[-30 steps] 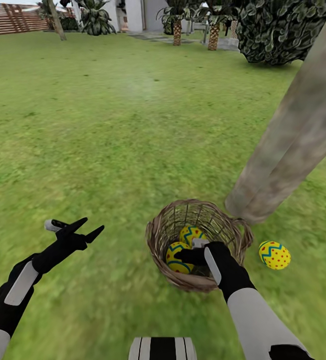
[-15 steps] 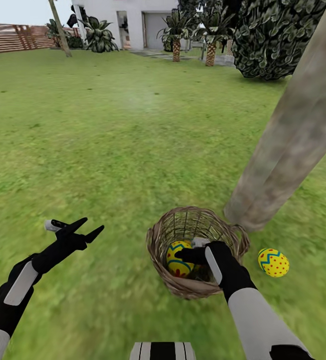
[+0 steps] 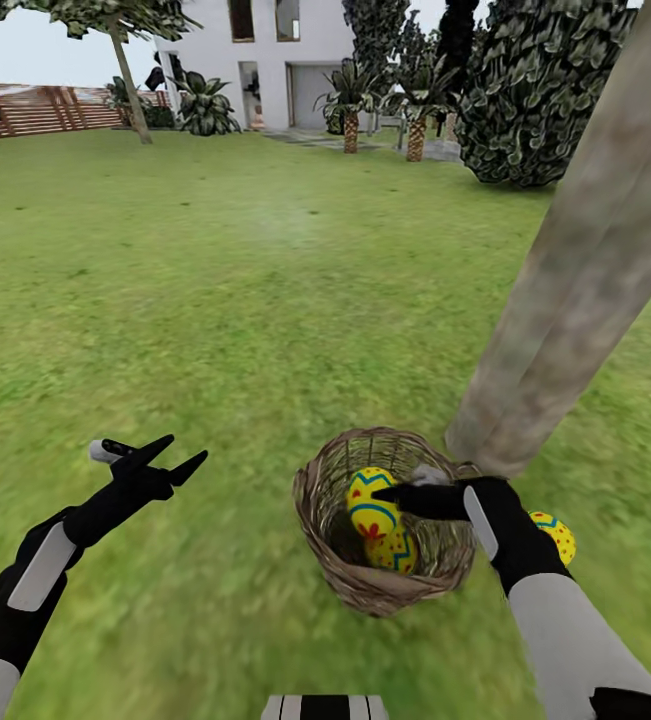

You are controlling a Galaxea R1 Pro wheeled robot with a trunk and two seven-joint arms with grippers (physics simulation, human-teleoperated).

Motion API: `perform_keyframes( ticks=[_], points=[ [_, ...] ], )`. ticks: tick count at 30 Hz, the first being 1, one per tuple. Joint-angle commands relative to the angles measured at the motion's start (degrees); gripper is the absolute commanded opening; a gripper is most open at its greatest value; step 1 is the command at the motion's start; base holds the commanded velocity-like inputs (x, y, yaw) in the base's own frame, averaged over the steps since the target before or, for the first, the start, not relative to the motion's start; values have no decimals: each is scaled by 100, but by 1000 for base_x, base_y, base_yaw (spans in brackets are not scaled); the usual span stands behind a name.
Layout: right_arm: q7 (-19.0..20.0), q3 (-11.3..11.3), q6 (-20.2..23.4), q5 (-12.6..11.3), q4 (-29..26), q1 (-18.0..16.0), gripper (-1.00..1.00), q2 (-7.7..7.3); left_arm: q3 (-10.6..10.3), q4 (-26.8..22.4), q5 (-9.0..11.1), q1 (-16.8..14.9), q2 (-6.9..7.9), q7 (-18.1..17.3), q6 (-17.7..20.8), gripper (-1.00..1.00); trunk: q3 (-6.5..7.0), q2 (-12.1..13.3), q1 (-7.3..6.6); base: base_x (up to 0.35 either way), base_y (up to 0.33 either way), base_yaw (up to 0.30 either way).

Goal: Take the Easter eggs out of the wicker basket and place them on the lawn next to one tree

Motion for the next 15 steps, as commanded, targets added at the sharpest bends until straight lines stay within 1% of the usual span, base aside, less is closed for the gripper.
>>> perform_keyframes(
  ticks=[1,3,4,5,6,7,8,12,13,15],
  points=[
    [252,-10,125,-52,-6,-2,-100,-70,-3,0,21,-4,-3,-1,38,100,18,0,-3,0,0,0],
    [951,-11,183,-47,-9,-2,-100,-248,-3,0,22,-2,-4,-1,38,100,63,3,-8,0,0,0],
    [1127,-11,208,-52,-19,-2,-100,-375,-3,0,21,-2,-5,-1,38,100,85,4,-11,0,0,0],
    [1271,-13,232,-56,-26,-2,-100,-460,-3,0,21,-2,-5,-1,38,100,107,5,-14,0,0,0],
    [1714,-12,284,-59,-26,-2,-100,-595,-3,0,21,-2,-6,-1,38,100,129,7,-16,0,0,0],
    [2299,-10,309,-53,-26,-2,-100,-673,-3,0,21,-2,-7,-1,38,100,151,8,-19,0,0,0],
    [2621,-9,312,-50,-26,-2,-100,-717,-3,0,21,-2,-7,-1,38,100,173,9,-21,0,0,0],
    [3884,-10,275,-60,-26,3,-100,-997,-11,0,28,-2,-7,-9,32,100,262,15,-32,0,0,0],
    [4087,-11,267,-60,-22,8,-100,-1031,-13,0,29,-2,-9,-10,30,100,262,15,-32,0,0,0],
    [4225,-11,263,-61,-18,14,-100,-1067,-5,2,31,-2,-21,-16,-12,100,267,15,-32,0,0,-69]
  ],
)
